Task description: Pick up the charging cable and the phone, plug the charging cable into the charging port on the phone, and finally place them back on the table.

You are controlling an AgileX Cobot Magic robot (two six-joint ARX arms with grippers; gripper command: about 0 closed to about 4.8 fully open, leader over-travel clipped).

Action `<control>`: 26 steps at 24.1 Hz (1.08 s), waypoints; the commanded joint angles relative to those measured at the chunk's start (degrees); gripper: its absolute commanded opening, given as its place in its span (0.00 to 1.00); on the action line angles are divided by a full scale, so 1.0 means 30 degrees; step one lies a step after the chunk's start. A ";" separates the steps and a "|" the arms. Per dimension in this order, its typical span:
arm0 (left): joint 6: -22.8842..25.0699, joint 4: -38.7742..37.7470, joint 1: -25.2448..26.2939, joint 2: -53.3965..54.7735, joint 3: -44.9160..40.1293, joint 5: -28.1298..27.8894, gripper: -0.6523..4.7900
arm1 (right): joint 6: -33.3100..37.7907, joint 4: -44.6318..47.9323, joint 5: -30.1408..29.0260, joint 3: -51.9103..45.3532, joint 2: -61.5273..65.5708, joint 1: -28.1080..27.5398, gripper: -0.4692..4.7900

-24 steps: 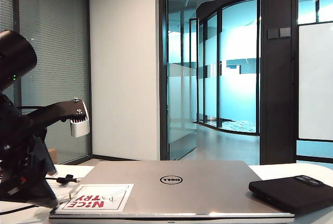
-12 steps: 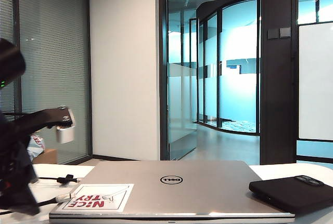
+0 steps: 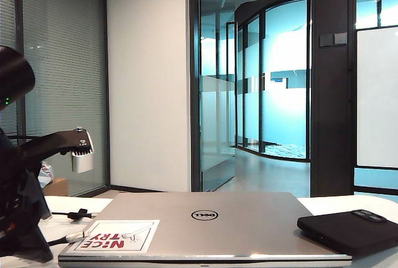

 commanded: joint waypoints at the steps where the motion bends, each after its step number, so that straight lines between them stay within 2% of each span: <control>1: 0.0022 0.0109 -0.0015 -0.0022 0.0007 0.0051 0.93 | -0.0066 0.0364 -0.0029 0.0109 -0.0051 0.0000 0.09; 26: 0.0007 0.0109 -0.0015 0.0532 0.0015 0.0051 0.92 | -0.0066 0.0372 -0.0029 0.0109 -0.0044 -0.0007 0.09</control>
